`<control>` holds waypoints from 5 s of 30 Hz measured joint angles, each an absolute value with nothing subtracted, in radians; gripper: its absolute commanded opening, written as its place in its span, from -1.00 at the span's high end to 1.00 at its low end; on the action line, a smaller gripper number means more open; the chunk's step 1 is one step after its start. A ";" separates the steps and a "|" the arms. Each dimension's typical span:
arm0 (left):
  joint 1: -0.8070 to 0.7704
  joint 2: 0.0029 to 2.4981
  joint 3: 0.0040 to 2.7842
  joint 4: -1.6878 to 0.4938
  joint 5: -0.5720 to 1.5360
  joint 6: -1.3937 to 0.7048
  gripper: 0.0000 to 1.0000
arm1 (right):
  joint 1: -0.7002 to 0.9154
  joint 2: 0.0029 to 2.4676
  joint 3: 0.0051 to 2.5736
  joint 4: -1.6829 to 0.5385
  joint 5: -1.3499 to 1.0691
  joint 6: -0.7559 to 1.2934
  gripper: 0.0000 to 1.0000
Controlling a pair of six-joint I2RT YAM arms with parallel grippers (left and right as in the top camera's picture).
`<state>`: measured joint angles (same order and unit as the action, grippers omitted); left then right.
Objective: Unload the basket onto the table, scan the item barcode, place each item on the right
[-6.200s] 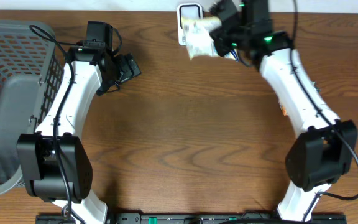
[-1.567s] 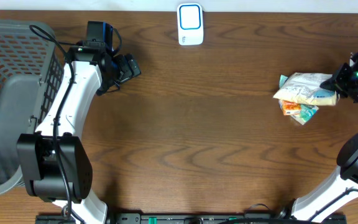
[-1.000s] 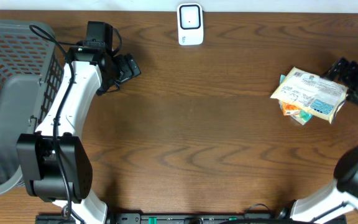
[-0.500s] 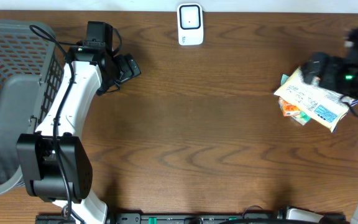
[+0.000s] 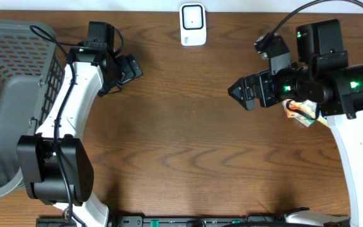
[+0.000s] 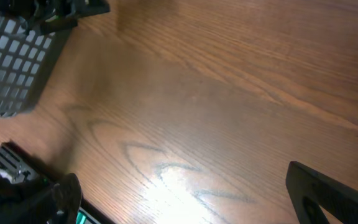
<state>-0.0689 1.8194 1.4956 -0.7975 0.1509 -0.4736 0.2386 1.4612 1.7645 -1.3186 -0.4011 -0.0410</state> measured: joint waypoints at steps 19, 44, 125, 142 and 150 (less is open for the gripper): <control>-0.069 1.819 1.496 -0.797 0.151 -0.474 -0.96 | 0.244 1.426 1.666 -1.095 -0.230 -0.059 -0.99; -0.069 1.819 1.496 -0.798 0.151 -0.473 -0.96 | 0.025 0.432 0.422 -0.095 -0.186 -0.078 -0.99; -0.084 1.127 0.831 -0.260 0.048 -0.155 -0.95 | 0.017 0.012 0.007 -0.055 -0.185 -0.078 -0.98; -0.075 0.355 0.161 -0.042 0.047 0.136 -0.95 | 0.017 0.012 0.007 -0.056 -0.185 -0.078 -0.99; -0.014 0.157 0.041 -0.042 0.046 0.179 -0.95 | 0.017 0.012 0.007 -0.056 -0.185 -0.078 -0.99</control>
